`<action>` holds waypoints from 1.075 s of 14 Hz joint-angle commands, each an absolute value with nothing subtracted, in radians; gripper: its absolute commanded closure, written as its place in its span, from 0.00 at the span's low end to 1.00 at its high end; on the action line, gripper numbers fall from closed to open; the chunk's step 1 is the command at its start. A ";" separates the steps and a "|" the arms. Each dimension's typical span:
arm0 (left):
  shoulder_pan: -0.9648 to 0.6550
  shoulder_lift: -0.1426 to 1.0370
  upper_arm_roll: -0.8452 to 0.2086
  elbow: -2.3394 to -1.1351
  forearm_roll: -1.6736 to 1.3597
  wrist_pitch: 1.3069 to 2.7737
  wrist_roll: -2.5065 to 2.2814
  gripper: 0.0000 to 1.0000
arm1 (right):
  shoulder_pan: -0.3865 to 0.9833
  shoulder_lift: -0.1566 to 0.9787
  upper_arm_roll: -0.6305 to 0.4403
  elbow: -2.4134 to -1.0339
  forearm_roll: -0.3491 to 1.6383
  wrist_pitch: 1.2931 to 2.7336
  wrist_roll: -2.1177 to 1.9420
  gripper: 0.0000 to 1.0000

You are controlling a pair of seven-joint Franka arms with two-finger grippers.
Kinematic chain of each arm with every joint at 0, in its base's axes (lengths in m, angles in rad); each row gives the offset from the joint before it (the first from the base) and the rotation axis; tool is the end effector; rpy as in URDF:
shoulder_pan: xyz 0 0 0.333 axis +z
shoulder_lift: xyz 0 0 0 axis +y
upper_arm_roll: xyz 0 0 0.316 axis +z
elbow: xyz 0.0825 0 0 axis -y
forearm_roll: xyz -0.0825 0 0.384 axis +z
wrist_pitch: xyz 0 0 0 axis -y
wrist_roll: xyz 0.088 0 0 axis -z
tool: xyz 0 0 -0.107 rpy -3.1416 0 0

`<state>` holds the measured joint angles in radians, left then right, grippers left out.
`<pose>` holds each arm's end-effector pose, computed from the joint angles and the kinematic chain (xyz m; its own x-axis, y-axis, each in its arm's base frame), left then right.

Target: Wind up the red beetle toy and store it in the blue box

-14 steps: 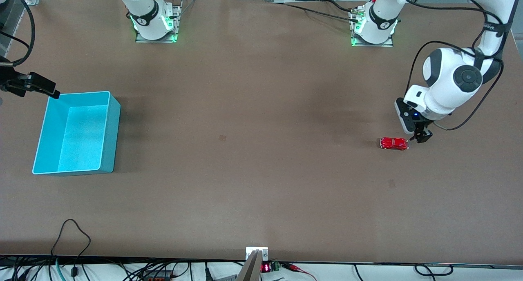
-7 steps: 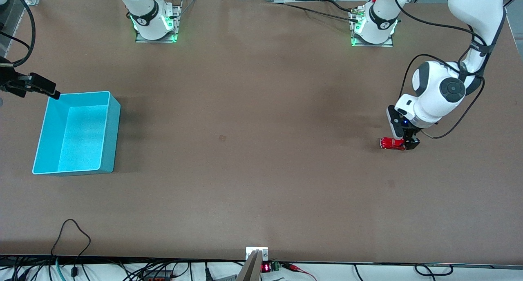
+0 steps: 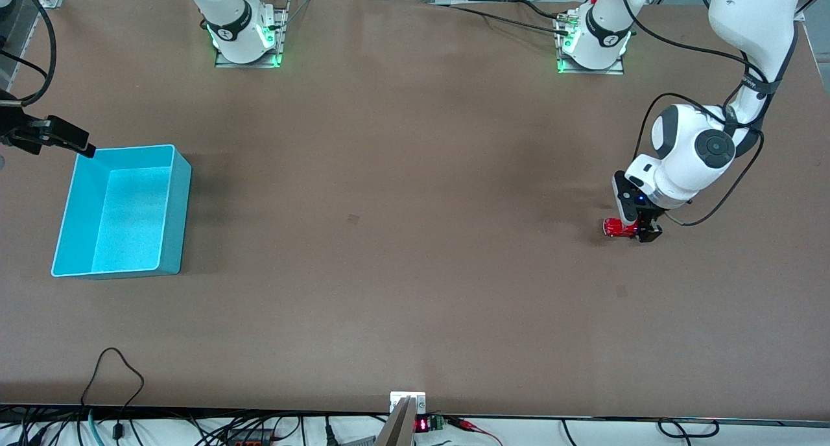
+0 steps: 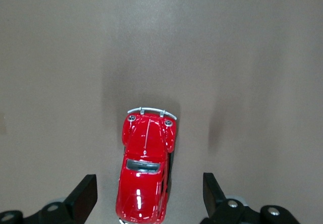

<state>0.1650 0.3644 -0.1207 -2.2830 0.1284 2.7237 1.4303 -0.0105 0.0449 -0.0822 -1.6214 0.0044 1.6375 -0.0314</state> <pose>0.5402 0.0178 0.2014 0.0793 -0.9968 -0.0070 -0.9936 -0.0784 -0.0818 0.5692 -0.0515 0.5811 0.9977 -0.0615 -0.0286 -0.0616 -0.9981 -0.0016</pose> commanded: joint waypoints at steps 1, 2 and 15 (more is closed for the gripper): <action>0.181 0.387 -0.126 -2.263 0.150 2.726 1.471 0.14 | -0.014 0.048 -0.080 -1.612 -0.002 1.641 -0.018 0.00; 0.183 0.391 -0.126 -2.263 0.150 2.726 1.471 0.15 | -0.015 0.048 -0.080 -1.612 -0.002 1.641 -0.018 0.00; 0.179 0.410 -0.127 -2.241 0.150 2.726 1.551 0.76 | -0.017 0.052 -0.080 -1.612 0.002 1.643 -0.018 0.00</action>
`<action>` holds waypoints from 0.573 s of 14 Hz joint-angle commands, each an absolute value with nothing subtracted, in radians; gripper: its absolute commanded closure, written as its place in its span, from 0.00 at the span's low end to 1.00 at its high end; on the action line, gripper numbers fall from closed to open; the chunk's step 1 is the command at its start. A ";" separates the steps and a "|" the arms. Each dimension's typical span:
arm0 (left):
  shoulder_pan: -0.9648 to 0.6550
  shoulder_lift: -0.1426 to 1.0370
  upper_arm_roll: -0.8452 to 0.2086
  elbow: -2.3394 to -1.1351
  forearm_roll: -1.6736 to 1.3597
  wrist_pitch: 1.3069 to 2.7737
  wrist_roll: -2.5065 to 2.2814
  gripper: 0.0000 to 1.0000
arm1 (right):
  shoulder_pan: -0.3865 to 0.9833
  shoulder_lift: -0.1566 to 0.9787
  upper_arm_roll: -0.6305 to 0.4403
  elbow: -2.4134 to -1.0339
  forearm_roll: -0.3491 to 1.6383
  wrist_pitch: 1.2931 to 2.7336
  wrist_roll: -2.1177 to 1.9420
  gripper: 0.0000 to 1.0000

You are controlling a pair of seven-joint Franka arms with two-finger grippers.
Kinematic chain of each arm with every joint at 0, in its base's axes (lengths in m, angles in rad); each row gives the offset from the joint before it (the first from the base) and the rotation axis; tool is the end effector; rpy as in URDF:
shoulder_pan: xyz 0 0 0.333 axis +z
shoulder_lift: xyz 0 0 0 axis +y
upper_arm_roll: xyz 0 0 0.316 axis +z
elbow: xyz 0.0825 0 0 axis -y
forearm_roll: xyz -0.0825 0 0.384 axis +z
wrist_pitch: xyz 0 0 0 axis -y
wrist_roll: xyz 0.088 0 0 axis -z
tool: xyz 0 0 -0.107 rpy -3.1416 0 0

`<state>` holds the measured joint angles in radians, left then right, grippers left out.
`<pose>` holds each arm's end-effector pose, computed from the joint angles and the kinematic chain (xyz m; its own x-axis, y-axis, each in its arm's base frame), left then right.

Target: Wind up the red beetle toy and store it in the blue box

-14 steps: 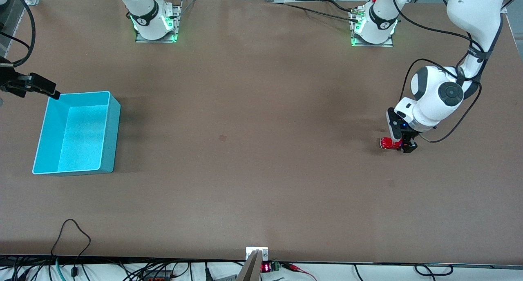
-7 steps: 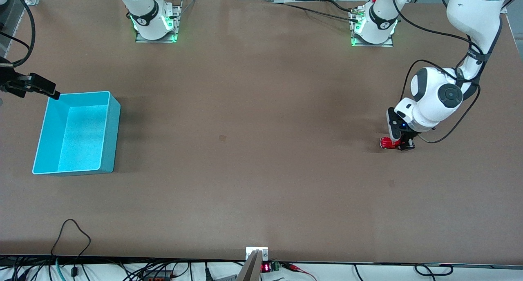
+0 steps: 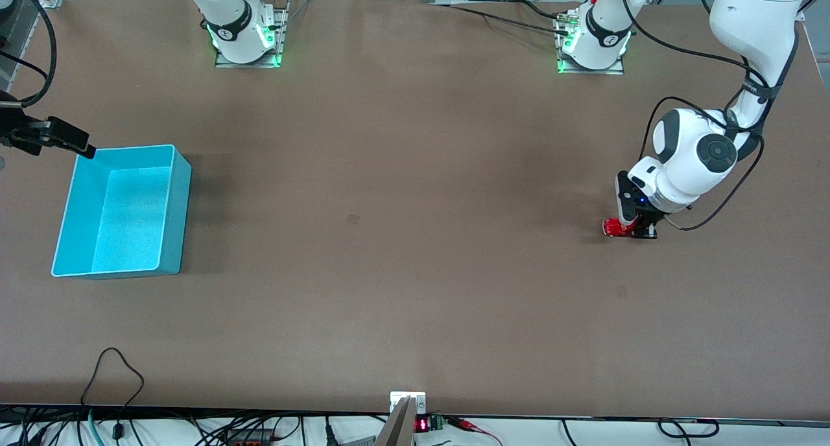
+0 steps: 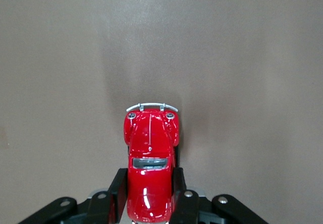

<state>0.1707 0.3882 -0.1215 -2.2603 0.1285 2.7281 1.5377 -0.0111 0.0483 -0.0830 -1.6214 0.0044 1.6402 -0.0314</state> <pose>0.5464 0.0207 0.1970 -0.0218 -0.9997 -0.0126 -0.9962 0.0228 -0.0843 0.5703 -0.0523 0.5794 0.9976 -0.0629 -0.0293 -0.0630 -0.9980 -0.0013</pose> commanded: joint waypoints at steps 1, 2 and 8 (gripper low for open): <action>0.179 0.411 -0.127 -2.240 0.150 2.726 1.549 0.76 | -0.017 0.052 -0.081 -1.612 0.003 1.641 -0.018 0.00; 0.179 0.413 -0.127 -2.240 0.150 2.726 1.549 0.76 | -0.017 0.054 -0.081 -1.612 0.003 1.643 -0.018 0.00; 0.276 0.442 -0.120 -2.204 0.150 2.718 1.618 0.76 | -0.017 0.054 -0.081 -1.612 0.005 1.643 -0.018 0.00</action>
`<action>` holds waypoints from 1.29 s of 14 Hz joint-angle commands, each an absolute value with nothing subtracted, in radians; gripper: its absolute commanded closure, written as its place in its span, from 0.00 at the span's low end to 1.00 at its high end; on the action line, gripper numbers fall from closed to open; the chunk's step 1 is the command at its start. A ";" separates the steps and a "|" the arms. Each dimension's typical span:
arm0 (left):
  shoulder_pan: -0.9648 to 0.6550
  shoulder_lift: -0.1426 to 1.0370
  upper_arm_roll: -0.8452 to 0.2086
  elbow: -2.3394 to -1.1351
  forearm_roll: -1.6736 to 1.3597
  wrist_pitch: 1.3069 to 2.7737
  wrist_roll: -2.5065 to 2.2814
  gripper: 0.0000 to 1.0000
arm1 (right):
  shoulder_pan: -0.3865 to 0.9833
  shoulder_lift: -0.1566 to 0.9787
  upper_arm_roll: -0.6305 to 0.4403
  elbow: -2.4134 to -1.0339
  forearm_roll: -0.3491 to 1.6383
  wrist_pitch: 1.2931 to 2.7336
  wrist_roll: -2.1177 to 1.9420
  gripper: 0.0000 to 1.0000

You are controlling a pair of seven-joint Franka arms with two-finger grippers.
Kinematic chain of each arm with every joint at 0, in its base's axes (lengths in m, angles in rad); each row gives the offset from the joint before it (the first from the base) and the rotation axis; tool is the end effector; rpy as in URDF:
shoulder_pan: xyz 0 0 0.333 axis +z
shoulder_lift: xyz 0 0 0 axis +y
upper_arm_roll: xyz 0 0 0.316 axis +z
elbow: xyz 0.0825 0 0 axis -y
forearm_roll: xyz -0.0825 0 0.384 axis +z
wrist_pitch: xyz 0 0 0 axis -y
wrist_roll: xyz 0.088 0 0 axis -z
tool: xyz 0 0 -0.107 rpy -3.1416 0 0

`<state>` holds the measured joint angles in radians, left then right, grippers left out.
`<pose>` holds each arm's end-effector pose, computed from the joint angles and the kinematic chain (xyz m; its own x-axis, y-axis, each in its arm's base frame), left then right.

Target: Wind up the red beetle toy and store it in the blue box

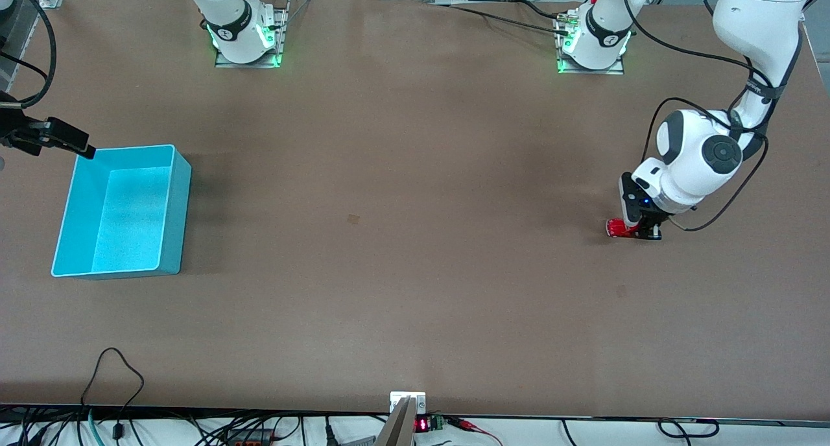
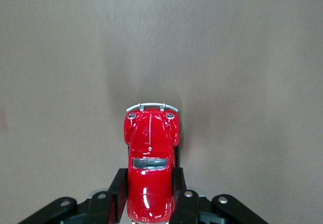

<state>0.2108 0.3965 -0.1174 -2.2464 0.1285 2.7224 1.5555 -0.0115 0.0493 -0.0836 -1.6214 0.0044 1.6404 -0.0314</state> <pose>0.5488 0.0455 0.1967 0.0050 -0.9999 -0.0154 -0.9965 -0.0037 -0.0837 0.5705 -0.0529 0.5788 0.9975 -0.0639 -0.0301 -0.0640 -0.9979 -0.0012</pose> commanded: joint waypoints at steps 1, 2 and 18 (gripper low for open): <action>0.316 0.443 -0.120 -2.203 0.150 2.718 1.662 0.76 | -0.017 0.054 -0.081 -1.612 0.005 1.643 -0.018 0.00; 0.355 0.454 -0.120 -2.195 0.150 2.718 1.702 0.76 | -0.017 0.054 -0.081 -1.612 0.005 1.643 -0.018 0.00; 0.545 0.502 -0.155 -2.122 0.150 2.715 1.882 0.20 | -0.017 0.054 -0.081 -1.612 0.005 1.643 -0.018 0.00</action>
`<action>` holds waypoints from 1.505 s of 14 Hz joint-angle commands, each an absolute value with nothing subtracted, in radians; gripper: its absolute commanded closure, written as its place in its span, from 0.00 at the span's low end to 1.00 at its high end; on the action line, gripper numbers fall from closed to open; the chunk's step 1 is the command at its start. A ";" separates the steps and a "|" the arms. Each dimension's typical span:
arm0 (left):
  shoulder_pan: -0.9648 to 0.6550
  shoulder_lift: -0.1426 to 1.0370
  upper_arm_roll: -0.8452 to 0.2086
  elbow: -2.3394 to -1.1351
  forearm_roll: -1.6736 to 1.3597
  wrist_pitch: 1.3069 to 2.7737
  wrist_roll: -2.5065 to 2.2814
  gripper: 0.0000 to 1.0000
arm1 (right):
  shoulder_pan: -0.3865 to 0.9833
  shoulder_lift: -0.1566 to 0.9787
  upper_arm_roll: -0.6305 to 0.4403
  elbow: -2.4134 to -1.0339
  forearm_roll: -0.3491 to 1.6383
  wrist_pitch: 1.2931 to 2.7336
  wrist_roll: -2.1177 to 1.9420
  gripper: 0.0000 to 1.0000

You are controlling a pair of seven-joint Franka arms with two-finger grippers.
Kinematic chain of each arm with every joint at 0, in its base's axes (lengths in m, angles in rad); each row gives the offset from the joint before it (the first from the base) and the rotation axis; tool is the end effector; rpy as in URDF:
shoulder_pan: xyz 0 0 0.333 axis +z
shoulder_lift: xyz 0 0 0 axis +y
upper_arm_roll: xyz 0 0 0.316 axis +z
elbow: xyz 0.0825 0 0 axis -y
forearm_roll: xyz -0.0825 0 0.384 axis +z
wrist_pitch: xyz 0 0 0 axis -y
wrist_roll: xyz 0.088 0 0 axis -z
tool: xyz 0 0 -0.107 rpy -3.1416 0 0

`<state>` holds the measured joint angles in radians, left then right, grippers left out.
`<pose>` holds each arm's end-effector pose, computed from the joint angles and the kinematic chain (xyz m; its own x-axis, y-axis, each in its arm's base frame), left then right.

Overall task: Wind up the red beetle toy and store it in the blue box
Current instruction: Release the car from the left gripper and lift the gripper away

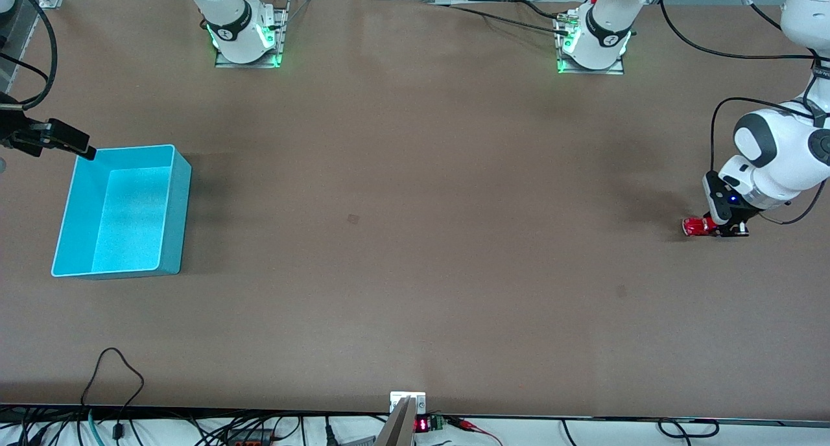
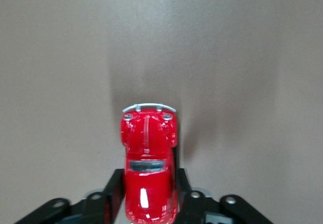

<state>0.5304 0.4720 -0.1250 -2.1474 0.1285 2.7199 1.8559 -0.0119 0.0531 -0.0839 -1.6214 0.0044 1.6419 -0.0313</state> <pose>0.5338 0.2237 0.1898 0.0242 -0.9990 -0.0375 -0.9948 -0.0203 -0.0996 0.5716 -0.0533 0.5768 0.9974 -0.0647 -0.0324 -0.0648 -0.9979 -0.0009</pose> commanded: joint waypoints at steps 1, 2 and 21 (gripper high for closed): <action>0.549 0.497 -0.163 -2.123 0.150 2.714 1.884 0.09 | -0.017 0.054 -0.081 -1.612 0.005 1.643 -0.018 0.00; 0.549 0.488 -0.164 -2.123 0.150 2.711 1.885 0.00 | -0.017 0.054 -0.081 -1.612 0.005 1.643 -0.018 0.00; 0.543 0.230 -0.236 -1.737 0.135 1.895 1.678 0.00 | -0.017 0.054 -0.081 -1.612 0.005 1.646 -0.018 0.00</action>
<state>0.5320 0.2163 -0.2173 -1.7906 0.1284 1.9464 1.7091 -0.0121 0.0536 -0.0839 -1.6214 0.0044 1.6452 -0.0313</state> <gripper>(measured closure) 0.000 0.000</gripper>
